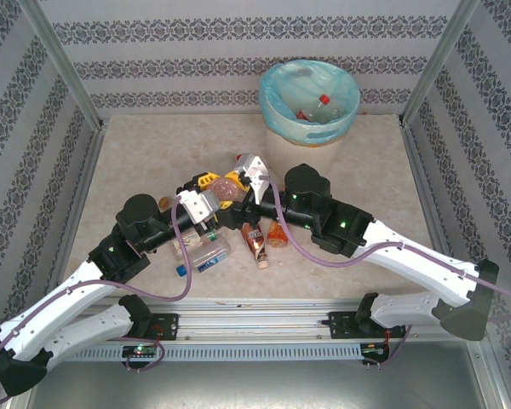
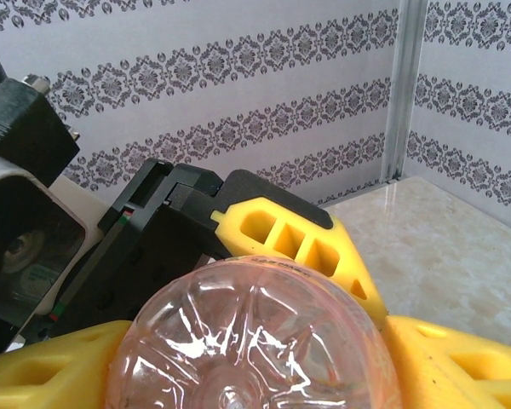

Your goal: Put the plastic bottles in the bin

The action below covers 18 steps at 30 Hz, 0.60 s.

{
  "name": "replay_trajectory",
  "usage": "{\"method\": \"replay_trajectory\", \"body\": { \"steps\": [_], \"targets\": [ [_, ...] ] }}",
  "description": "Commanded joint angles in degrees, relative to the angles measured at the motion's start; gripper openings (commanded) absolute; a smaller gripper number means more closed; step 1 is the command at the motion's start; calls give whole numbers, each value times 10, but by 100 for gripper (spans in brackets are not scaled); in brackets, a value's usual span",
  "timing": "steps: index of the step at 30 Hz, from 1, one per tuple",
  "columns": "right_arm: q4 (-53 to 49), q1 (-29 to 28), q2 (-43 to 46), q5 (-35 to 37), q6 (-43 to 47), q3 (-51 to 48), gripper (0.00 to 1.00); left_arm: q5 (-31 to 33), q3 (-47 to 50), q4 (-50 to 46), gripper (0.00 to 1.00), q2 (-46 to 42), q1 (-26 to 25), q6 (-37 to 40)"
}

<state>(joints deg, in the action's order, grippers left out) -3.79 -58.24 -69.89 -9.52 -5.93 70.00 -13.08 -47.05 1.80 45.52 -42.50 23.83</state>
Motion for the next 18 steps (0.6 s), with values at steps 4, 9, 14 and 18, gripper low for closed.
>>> {"method": "replay_trajectory", "body": {
  "steps": [4, 9, 14, 18],
  "targets": [
    [-8, 6, -42, 44, -8, 21, 57, -45, -3, 34, 67, -1, -35, 28],
    [5, 8, -34, 55, -11, 17, 39, -23, -2, 36, 70, 0, -36, 28],
    [13, 13, -11, 92, -8, 1, 34, 8, 2, 47, 82, -4, -36, 30],
    [19, 22, 15, 131, -9, -11, 32, 36, 13, 75, 96, -14, -36, 23]
  ]
}}
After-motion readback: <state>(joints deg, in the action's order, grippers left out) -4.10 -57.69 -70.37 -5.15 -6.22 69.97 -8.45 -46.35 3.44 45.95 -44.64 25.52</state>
